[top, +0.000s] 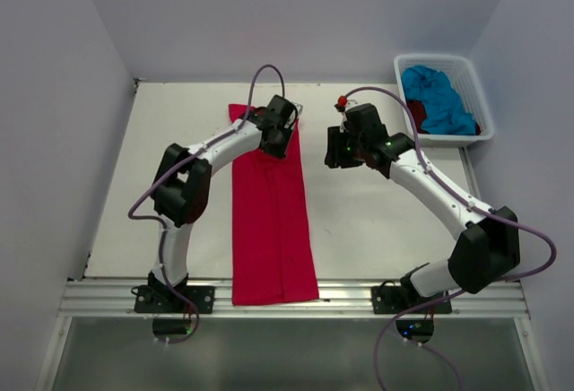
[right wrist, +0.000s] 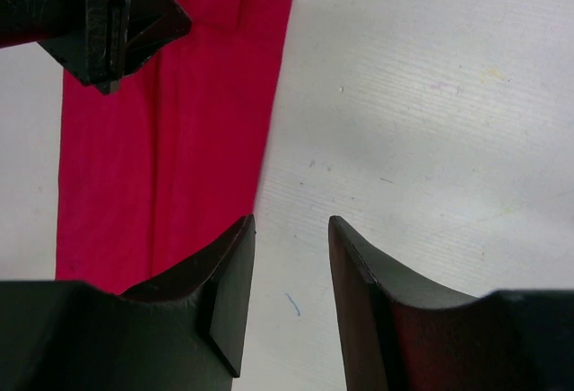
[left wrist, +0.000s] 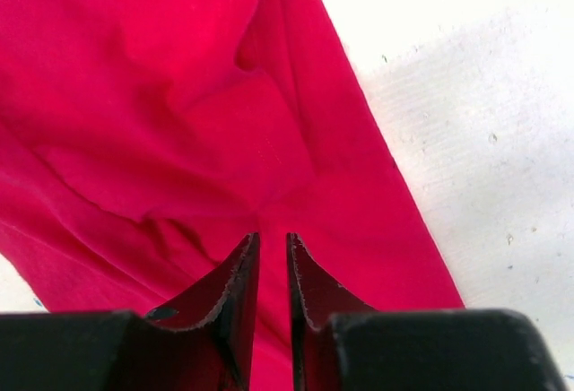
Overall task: Fold and stack the t-shirts
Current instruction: Rotate the tshirt 90 degrees
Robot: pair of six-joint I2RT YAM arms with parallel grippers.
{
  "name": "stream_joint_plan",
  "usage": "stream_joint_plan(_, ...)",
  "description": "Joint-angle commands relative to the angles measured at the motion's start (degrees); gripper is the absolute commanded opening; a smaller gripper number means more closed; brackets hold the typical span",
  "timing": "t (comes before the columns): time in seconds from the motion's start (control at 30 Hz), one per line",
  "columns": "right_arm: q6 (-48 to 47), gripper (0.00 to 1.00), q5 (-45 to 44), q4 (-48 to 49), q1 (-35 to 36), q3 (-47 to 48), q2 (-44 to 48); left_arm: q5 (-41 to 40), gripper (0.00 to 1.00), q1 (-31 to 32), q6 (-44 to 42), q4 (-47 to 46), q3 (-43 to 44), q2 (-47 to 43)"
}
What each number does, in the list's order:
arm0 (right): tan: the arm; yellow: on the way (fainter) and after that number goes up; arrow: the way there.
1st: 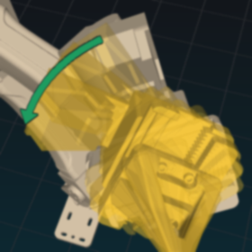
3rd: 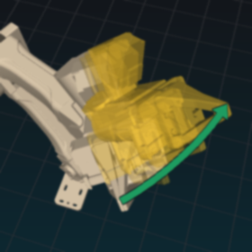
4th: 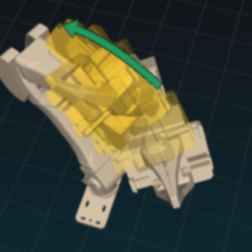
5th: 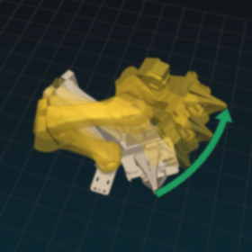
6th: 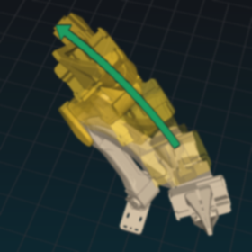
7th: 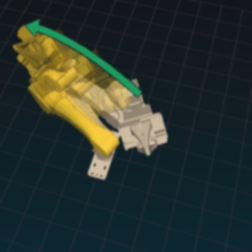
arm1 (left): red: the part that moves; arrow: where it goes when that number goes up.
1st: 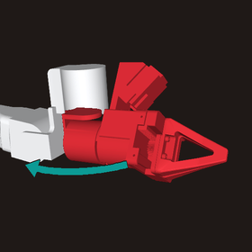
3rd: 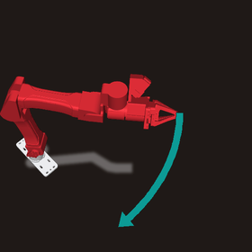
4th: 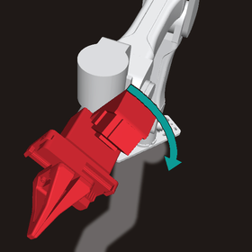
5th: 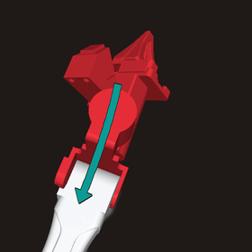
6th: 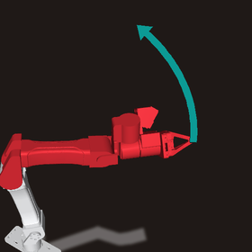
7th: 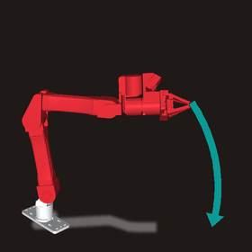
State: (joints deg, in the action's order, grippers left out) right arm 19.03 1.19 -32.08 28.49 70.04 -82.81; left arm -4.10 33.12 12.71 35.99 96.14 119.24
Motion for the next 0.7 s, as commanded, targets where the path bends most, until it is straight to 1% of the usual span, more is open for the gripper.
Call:
stream_joint_plan(0.0,0.4,0.42,1.01,1.84,-0.1,0.8,0.01,1.46,0.23,0.63,-1.37,1.8,-0.95,-2.26)
stream_joint_plan(0.07,0.31,0.42,0.92,1.75,-0.01,0.71,0.01,-0.11,0.23,0.71,-0.85,0.84,-1.48,-4.26)
stream_joint_plan(0.13,0.22,0.42,1.01,1.93,-0.1,0.71,-0.08,-2.13,0.29,0.71,0.38,-2.93,-3.84,-6.73)
stream_joint_plan(0.17,0.31,0.42,1.09,1.93,-0.01,0.71,-0.16,-3.8,0.42,0.71,0.65,-4.94,-5.85,-9.18)
stream_joint_plan(0.2,0.22,0.42,1.27,1.93,-0.01,0.71,-0.34,-5.38,0.53,0.63,1.08,-8.18,-6.48,-10.07)
stream_joint_plan(0.23,0.4,0.42,1.36,2.02,-0.01,0.54,-0.34,-9.14,0.59,0.54,1.26,-9.52,-6.75,-10.6)
stream_joint_plan(0.27,0.4,0.42,1.44,1.93,-0.01,0.62,-0.43,-9.87,0.59,0.1,1.35,-10.58,-5.62,-10.09)
stream_joint_plan(0.3,0.48,0.42,1.71,1.93,-0.01,0.71,-0.51,-9.96,0.55,-0.51,1.7,-11.02,-4.22,-9.04)
stream_joint_plan(0.33,0.4,0.38,1.71,1.93,-0.01,0.54,-0.43,-9.7,0.44,-1.21,2.05,-10.77,-2.55,-7.72)
stream_joint_plan(0.37,0.48,0.35,1.8,1.84,-0.01,0.54,-0.34,-8.92,0.06,-2.61,2.23,-10.68,0.95,-4.84)
stream_joint_plan(0.4,0.49,0.32,1.71,1.84,-0.01,0.36,-0.08,-8.65,0.0,-3.15,2.58,-9.72,3.07,-3.15)
stream_joint_plan(0.43,0.49,0.25,1.71,1.84,-0.01,0.27,0.19,-8.04,0.0,-3.68,2.58,-8.93,5.35,-1.4)
stream_joint_plan(0.47,0.49,0.21,1.71,1.67,-0.1,0.27,0.27,-7.86,0.0,-4.38,2.41,-8.22,9.64,2.28)
stream_joint_plan(0.53,0.49,0.14,1.62,1.58,-0.01,0.1,0.8,-7.24,0.0,-4.73,2.06,-6.46,13.53,5.72)
stream_joint_plan(0.57,0.49,0.14,1.62,1.49,-0.01,-0.08,0.98,-6.37,0.0,-4.74,1.71,-6.11,16.51,8.7)
stream_joint_plan(0.67,0.4,0.14,1.01,1.14,-0.1,-0.25,1.42,-4.7,0.0,-4.82,1.18,-5.31,19.87,12.85)
